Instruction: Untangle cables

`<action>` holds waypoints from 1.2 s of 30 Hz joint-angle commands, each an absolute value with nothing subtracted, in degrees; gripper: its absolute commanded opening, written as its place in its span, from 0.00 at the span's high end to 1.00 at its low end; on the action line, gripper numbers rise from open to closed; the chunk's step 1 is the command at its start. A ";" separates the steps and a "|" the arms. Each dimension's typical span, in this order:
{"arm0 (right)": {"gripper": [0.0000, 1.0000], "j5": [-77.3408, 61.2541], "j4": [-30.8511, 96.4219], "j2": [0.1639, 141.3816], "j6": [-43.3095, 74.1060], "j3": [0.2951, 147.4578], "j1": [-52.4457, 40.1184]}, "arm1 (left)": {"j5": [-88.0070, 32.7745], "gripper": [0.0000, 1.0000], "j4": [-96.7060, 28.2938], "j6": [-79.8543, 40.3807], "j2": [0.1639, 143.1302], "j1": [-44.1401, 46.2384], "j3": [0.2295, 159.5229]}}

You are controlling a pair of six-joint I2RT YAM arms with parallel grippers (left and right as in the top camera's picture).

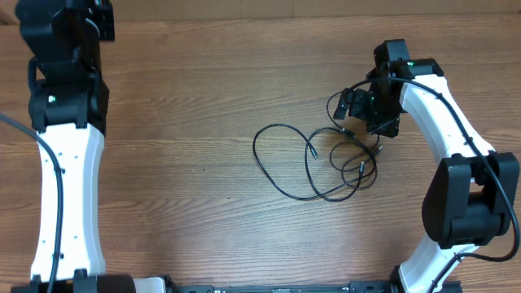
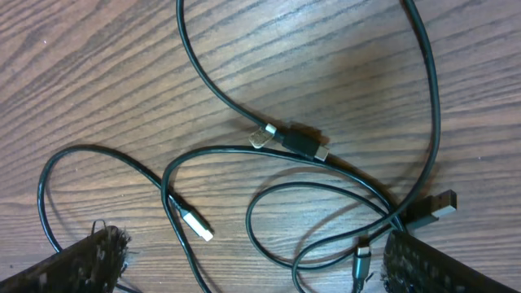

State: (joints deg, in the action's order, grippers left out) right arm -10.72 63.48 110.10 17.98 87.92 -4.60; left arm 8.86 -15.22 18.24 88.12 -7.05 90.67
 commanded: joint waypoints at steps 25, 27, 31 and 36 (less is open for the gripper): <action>0.00 -11.25 63.31 109.65 17.72 88.36 -4.80 | 19.88 0.96 -39.22 7.25 106.78 -27.55 91.00; 0.00 -11.25 63.31 109.65 17.72 88.36 -4.80 | 19.86 0.96 -40.21 4.10 106.96 -29.45 91.00; 0.00 -11.22 63.31 109.65 17.72 88.36 -4.80 | 19.70 0.89 -41.45 -0.56 107.26 -32.91 91.00; 0.00 -11.25 63.31 109.65 17.72 88.36 -4.80 | 13.74 0.55 -41.63 -2.81 107.26 -34.98 91.00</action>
